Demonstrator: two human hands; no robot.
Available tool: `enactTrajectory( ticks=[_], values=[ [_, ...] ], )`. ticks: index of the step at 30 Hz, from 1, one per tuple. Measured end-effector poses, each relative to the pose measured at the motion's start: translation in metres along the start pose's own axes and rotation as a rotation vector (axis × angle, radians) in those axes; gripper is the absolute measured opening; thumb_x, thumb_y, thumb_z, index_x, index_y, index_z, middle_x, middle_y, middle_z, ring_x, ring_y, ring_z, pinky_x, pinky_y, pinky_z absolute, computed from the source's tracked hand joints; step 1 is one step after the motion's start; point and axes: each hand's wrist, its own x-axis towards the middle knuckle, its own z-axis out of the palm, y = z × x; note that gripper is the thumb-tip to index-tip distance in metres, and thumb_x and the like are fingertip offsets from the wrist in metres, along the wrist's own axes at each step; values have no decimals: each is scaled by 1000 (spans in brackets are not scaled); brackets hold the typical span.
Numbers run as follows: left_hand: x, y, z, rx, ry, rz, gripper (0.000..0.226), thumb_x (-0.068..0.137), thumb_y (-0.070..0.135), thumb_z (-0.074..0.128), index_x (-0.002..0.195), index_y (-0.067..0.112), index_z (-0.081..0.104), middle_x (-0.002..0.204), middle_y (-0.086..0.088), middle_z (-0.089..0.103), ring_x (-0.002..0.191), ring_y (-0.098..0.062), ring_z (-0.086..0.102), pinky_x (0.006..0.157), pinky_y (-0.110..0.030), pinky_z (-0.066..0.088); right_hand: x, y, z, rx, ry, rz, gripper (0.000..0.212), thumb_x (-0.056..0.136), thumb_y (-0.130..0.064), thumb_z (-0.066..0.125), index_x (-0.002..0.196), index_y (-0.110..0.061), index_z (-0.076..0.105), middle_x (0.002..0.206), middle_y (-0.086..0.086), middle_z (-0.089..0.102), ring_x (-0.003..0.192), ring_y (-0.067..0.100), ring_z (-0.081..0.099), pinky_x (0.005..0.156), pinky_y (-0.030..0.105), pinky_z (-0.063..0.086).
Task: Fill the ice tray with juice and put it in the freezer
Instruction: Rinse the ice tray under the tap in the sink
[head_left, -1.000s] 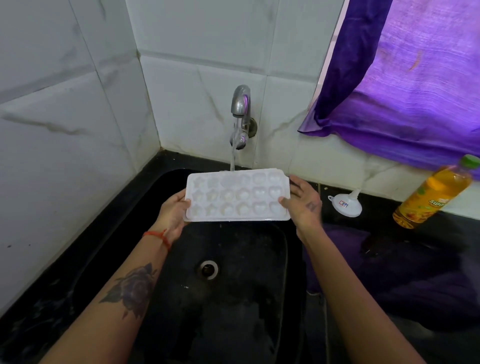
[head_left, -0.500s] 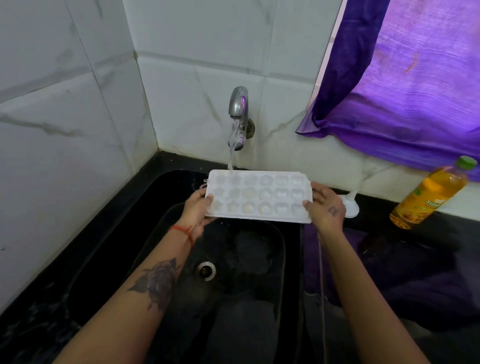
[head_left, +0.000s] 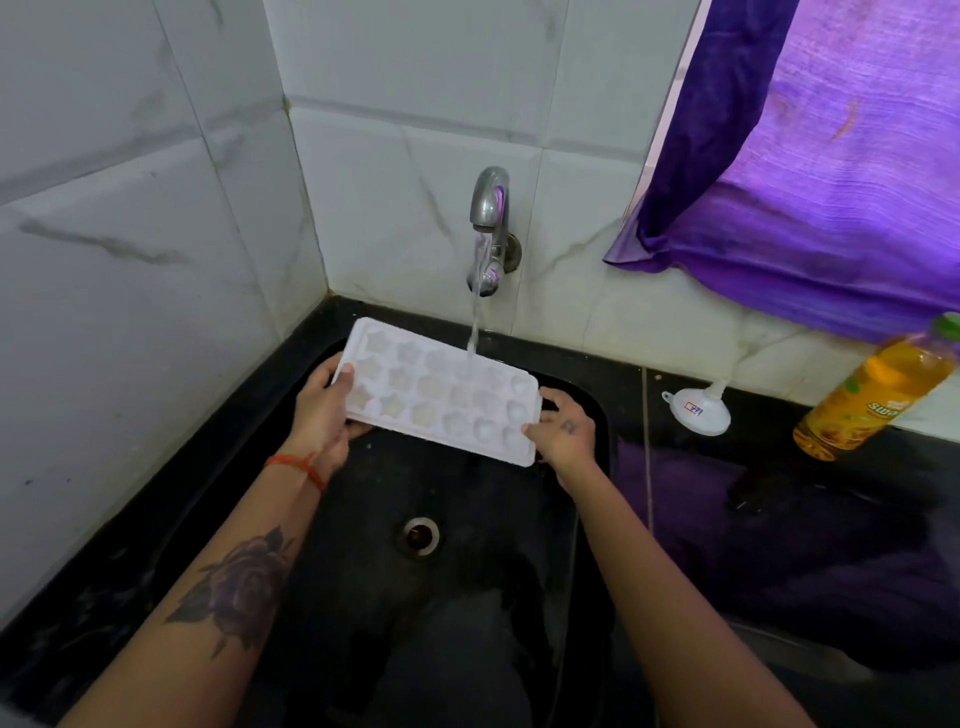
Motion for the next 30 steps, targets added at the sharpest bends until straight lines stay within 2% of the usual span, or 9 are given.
enactTrajectory(
  ticks=[3,6,9,14,19,22,24,25,30],
  values=[
    [6,1,-29,-103,80,-44,32,98,21,43,130,20,48,119,-6,57,105,-27,58,80,-50,50,1,-21,13,-32,-81,-100,50,79,2,62,125,-16,56,108,10,68,90,18,62,79,31,54],
    [9,-6,-45,-199,101,-75,32,99,22,41,130,20,48,124,-7,57,106,-26,58,83,-50,49,3,-39,20,-11,-163,-204,51,78,1,65,126,-13,56,111,12,67,99,22,64,86,37,55],
    [9,-17,-42,-267,80,-93,35,101,22,37,134,18,46,132,-9,55,111,-27,56,89,-51,47,12,-54,17,-97,-129,-261,41,79,-9,69,119,-15,62,109,6,68,97,17,64,85,26,51],
    [7,-30,-14,-271,51,-118,36,100,18,37,135,14,46,133,-12,54,114,-28,56,86,-49,48,37,-67,8,-193,61,-245,26,85,-22,63,109,-12,69,112,7,69,106,24,62,93,29,47],
    [8,-48,1,-260,-5,-195,36,101,19,36,135,12,46,131,-15,56,116,-32,56,83,-49,49,69,-105,24,-30,16,-136,41,85,-29,66,120,-9,59,119,8,62,106,27,62,96,33,49],
    [10,-57,6,-275,-10,-223,35,100,20,39,132,13,49,126,-14,59,104,-29,62,72,-45,53,86,-136,42,-50,-41,-91,38,86,-41,62,102,-7,58,99,8,58,77,20,62,68,21,52],
    [13,-62,8,-262,-11,-236,33,99,21,41,129,14,52,121,-13,62,100,-27,64,68,-43,54,94,-153,51,-184,-85,-83,43,87,-51,57,94,-9,53,83,2,55,60,13,56,41,14,40],
    [14,-65,9,-256,-14,-244,32,99,22,42,127,15,53,120,-12,63,100,-27,64,68,-44,55,97,-157,56,-232,-87,-90,43,86,-54,55,92,-11,51,79,1,56,60,13,58,40,16,38],
    [16,-71,13,-234,-34,-269,28,99,22,43,123,16,55,114,-10,66,98,-27,65,61,-40,57,118,-155,68,-222,8,-116,24,89,-32,56,80,-10,56,91,7,61,78,22,61,64,27,53]
  ],
)
